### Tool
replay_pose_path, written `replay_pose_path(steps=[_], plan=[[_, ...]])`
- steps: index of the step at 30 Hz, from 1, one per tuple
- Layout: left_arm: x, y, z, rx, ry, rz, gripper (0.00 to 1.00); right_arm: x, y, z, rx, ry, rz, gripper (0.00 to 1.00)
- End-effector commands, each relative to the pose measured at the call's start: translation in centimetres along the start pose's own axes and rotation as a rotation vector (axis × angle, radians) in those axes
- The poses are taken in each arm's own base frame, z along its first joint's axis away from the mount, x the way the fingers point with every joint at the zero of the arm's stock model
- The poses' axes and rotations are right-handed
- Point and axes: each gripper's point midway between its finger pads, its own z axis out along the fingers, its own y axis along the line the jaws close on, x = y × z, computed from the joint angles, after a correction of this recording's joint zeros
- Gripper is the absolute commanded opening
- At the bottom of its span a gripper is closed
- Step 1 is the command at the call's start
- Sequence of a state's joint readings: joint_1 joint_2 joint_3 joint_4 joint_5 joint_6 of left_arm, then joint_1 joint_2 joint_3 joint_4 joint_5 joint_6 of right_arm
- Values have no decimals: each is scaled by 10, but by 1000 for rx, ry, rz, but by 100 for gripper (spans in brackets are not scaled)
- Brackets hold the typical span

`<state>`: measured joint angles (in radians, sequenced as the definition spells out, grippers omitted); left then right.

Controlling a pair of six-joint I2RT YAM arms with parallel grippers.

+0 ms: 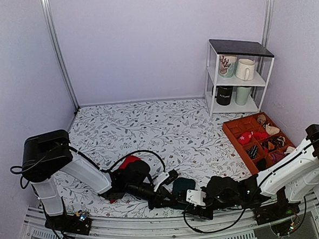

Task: Roll the socks
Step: Roll the sock at the center of the board.

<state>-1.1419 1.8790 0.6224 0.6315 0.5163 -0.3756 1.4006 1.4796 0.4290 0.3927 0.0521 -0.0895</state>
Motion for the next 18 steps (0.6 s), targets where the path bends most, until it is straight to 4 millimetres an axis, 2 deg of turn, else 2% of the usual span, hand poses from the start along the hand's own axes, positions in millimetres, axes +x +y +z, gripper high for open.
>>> replay_pose_path(steps=[1,5,9,12,14,15,16,18], plan=[[99,31,-8,-111,303,-192,0,6,0,9,16,29,29,42],[91,30,-9,-107,270,-168,2,24,0,19,26,101,68,29],[61,20,-15,-96,166,-75,21,39,4,21,9,151,155,16],[26,6,-28,-100,49,54,42,46,4,16,-20,161,244,13],[1,-7,-41,-120,-45,177,68,51,3,12,-53,169,326,13],[-11,-13,-47,-136,-92,246,93,53,2,10,-81,170,367,12],[-20,-21,-54,-140,-136,313,99,53,2,8,-115,169,414,12],[-35,-37,-65,-142,-216,435,100,55,3,7,-190,175,509,13]])
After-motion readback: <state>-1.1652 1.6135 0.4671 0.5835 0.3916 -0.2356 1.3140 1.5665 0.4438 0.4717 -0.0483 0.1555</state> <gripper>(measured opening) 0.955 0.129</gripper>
